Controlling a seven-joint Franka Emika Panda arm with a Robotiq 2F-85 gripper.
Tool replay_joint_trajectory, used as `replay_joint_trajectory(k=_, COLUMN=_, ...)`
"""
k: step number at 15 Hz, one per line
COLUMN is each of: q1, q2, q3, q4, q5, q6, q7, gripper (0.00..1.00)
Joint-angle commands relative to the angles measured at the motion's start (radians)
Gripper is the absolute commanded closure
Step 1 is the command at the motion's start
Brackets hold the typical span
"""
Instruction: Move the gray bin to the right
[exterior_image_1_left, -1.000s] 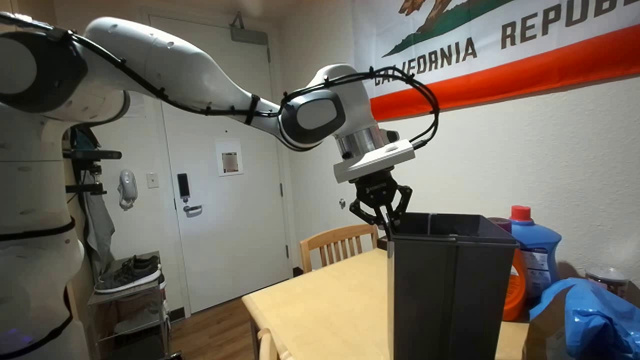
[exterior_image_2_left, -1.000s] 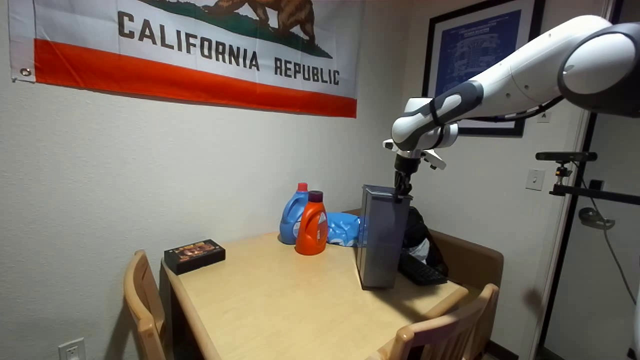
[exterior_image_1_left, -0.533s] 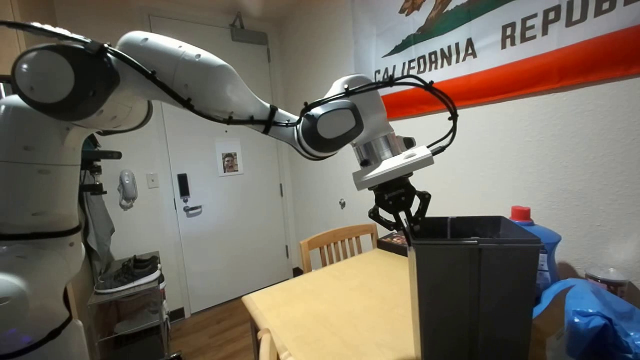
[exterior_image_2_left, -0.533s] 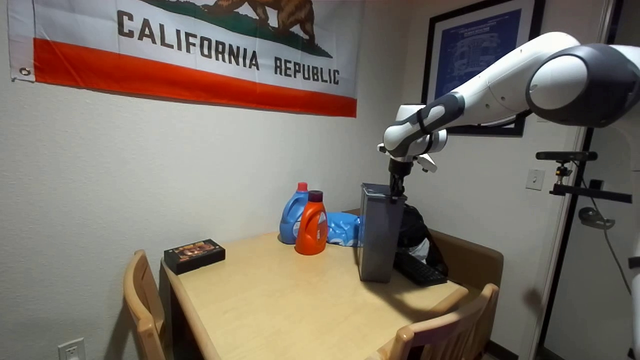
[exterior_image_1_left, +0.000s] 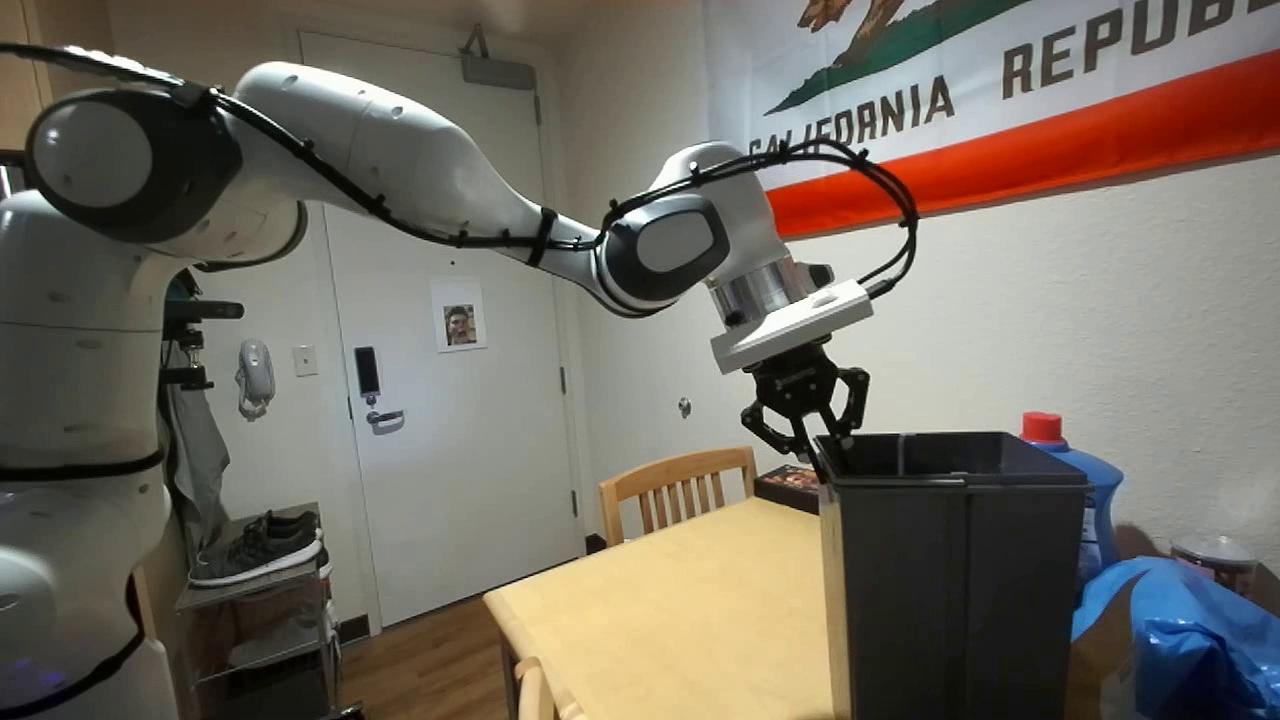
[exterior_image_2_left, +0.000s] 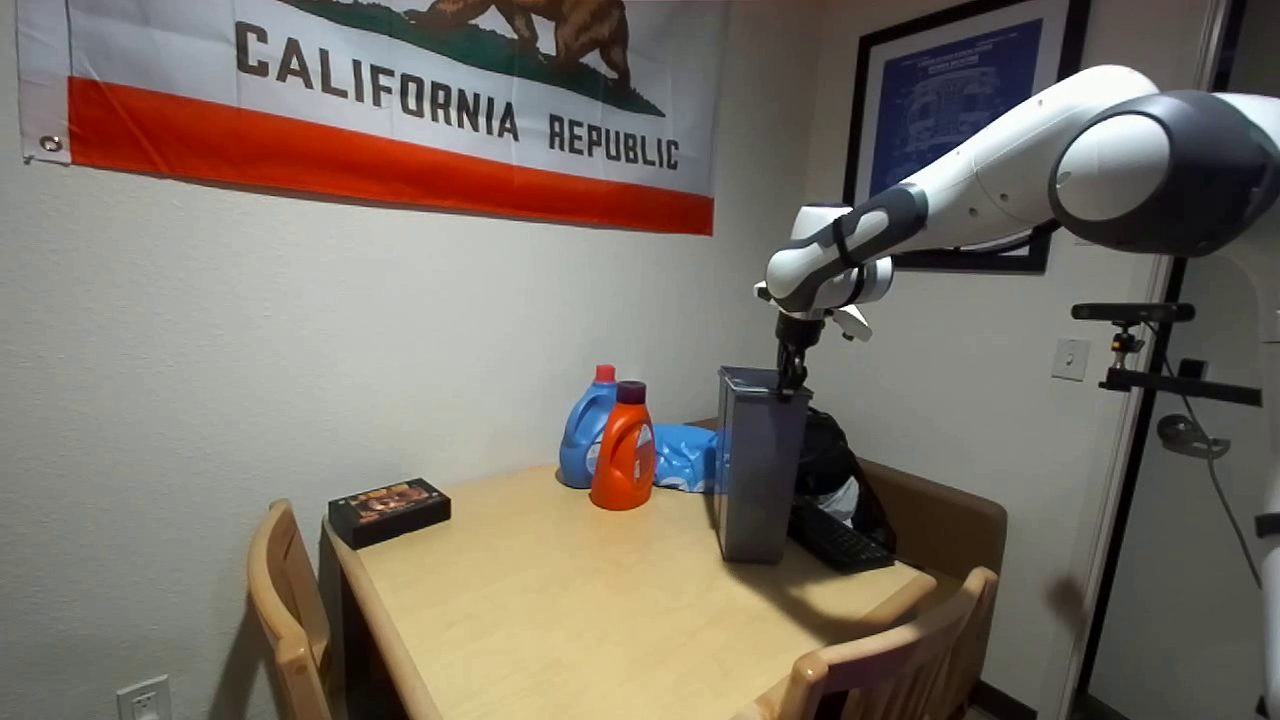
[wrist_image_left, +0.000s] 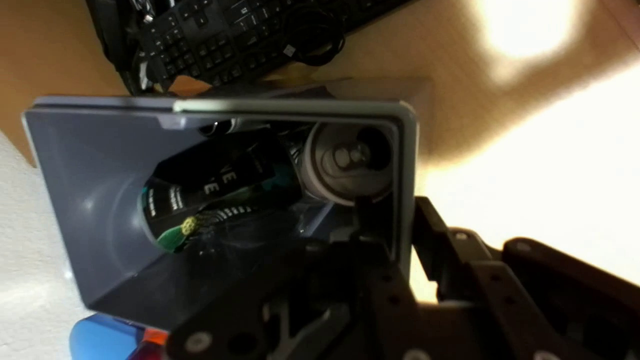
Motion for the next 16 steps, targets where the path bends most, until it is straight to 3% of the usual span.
replay_joint_trajectory(k=1, q1=-0.020, q2=-0.034, q3=0.017, q4=0.019, q5=-0.015, q6=0.035, q7=0.008, gripper=0.43)
replay_joint_trajectory(k=6, q1=-0.026, q2=-0.097, q3=0.009, q4=0.023, q5=-0.017, q6=0.062, q7=-0.005, gripper=0.04)
replay_joint_trajectory(k=7, q1=-0.027, q2=-0.117, q3=0.010, q4=0.014, q5=-0.015, q6=0.065, q7=-0.014, gripper=0.01)
replay_joint_trajectory(k=16, q1=0.043, q2=-0.329, q3=0.037, q4=-0.178, q5=-0.156, q6=0.125, q7=-0.050, gripper=0.00)
